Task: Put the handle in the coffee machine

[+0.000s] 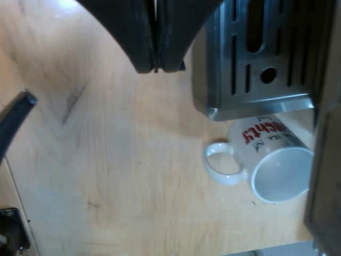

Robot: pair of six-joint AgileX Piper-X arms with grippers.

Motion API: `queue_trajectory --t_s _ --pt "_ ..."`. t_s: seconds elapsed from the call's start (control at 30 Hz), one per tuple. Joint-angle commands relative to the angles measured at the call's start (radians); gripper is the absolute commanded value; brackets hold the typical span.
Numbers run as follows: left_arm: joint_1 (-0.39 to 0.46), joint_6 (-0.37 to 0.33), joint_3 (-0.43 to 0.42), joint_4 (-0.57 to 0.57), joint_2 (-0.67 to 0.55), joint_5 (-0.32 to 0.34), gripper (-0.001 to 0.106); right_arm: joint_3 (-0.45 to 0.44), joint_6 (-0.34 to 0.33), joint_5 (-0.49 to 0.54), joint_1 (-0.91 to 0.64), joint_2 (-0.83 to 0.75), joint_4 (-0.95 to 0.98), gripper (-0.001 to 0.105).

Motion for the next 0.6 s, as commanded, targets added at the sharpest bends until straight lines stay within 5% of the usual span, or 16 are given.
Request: queue_trajectory --t_s 0.03,0.27,0.6 --pt "-0.002 -0.009 -0.004 0.016 -0.029 0.007 0.001 -0.008 -0.015 -0.001 0.002 -0.003 -0.007 0.057" --pt "-0.002 -0.027 -0.004 0.041 -0.109 -0.048 0.001 -0.011 -0.015 -0.001 0.002 -0.003 -0.007 0.057" --pt "0.083 -0.205 -0.004 0.082 -0.271 -0.084 0.001 -0.143 -0.015 -0.122 -0.042 -0.003 0.187 0.057"
